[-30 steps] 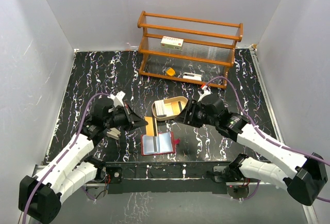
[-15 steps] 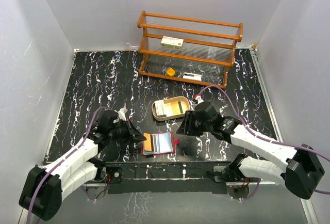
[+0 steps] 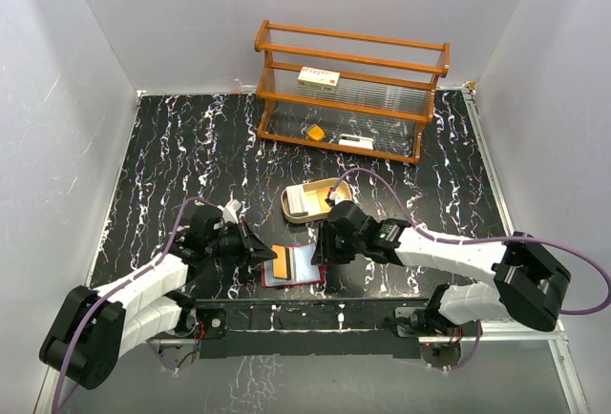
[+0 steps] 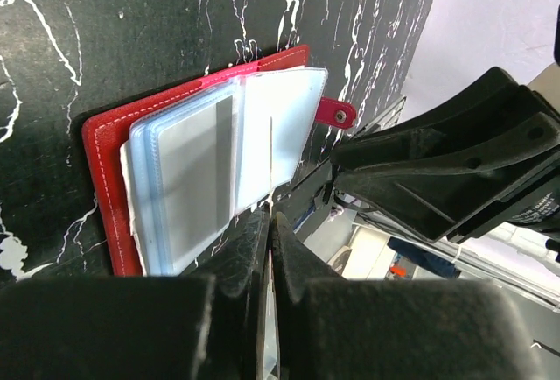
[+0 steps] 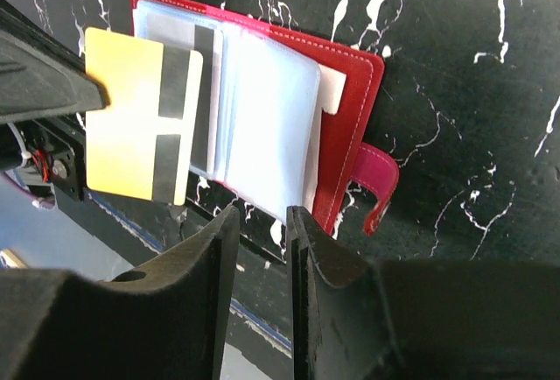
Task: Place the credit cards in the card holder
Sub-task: Insert the credit card into the card holder.
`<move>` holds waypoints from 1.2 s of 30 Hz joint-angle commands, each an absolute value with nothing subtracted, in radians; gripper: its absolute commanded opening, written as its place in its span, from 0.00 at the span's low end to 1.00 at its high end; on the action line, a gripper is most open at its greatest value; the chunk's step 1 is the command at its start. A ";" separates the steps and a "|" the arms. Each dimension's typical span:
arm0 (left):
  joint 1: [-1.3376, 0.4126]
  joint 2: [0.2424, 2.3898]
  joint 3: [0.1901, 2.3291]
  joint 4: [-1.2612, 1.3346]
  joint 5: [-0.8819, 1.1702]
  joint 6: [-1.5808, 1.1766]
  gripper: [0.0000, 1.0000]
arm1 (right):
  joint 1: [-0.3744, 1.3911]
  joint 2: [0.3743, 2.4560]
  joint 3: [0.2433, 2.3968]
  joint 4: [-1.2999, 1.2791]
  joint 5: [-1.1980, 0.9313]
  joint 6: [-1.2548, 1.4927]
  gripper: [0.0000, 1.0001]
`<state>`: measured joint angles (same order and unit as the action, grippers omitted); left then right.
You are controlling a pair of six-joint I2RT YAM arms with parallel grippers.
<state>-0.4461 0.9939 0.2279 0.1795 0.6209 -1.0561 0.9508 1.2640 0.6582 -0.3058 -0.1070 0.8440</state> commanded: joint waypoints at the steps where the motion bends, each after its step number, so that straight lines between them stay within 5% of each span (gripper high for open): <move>1: -0.460 1.019 0.221 0.259 0.659 -1.062 0.00 | 0.958 1.300 0.735 -0.235 -0.039 0.831 0.26; 16: -0.500 1.130 0.183 0.373 0.640 -1.068 0.00 | 0.973 1.443 0.709 -0.297 0.064 0.805 0.19; 36: -0.561 1.227 0.301 0.176 0.480 -0.887 0.00 | 0.995 1.476 0.665 -0.327 0.112 0.796 0.14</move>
